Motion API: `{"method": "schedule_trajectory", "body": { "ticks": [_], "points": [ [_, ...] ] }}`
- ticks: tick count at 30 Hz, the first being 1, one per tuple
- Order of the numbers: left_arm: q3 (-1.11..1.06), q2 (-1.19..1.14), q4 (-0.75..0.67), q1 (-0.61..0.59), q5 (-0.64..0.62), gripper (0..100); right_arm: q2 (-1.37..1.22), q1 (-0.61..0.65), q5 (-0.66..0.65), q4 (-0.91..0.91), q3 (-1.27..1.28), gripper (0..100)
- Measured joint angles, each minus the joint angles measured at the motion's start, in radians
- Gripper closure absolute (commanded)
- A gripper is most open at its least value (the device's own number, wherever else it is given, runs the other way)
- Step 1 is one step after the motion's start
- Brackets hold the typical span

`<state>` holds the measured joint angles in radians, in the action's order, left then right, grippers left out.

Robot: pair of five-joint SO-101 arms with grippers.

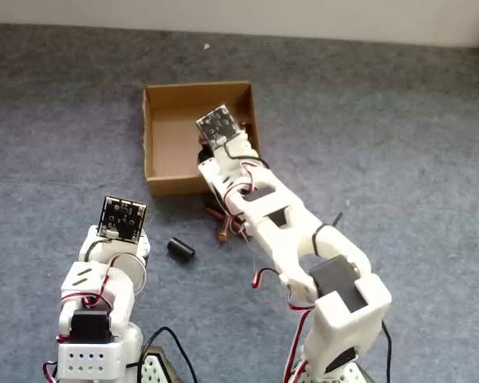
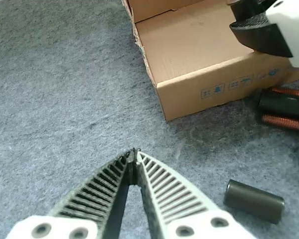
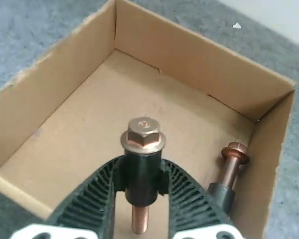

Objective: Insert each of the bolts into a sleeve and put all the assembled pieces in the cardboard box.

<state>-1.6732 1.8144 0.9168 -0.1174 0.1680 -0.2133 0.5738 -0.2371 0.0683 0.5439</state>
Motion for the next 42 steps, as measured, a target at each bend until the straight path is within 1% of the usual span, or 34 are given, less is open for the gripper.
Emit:
{"method": "schedule_trajectory", "body": {
  "ticks": [4,6,10,19,22,26,31,36,39,42],
  "points": [
    [0.000,0.000,0.000,0.000,0.000,99,0.000,0.000,0.000,-0.097,-0.044,89.7],
    [0.000,0.000,0.000,0.000,0.000,99,0.000,0.000,0.000,-0.158,-0.071,87.4],
    [0.000,0.000,0.000,0.000,0.000,99,0.002,0.000,0.002,-0.241,-0.106,87.4],
    [0.000,0.000,0.000,0.000,0.000,99,0.002,0.000,0.002,-0.262,-0.110,87.4],
    [0.000,0.000,0.000,0.000,0.000,99,0.006,0.000,0.002,-0.311,-0.132,87.5],
    [0.000,0.000,0.000,0.000,0.000,99,0.074,0.000,0.002,-0.430,-0.140,87.5],
    [0.000,0.000,0.000,-0.006,0.000,99,0.221,0.000,0.002,-0.589,-0.140,87.5],
    [0.000,0.000,0.000,-0.080,0.000,99,0.333,0.000,0.008,-0.772,-0.140,87.5],
    [0.003,0.000,0.000,-0.117,0.000,99,0.364,0.000,0.068,-0.865,-0.140,87.5],
    [0.003,0.000,0.000,-0.153,0.000,99,0.374,0.012,0.089,-0.962,-0.140,87.5]
  ]
}}
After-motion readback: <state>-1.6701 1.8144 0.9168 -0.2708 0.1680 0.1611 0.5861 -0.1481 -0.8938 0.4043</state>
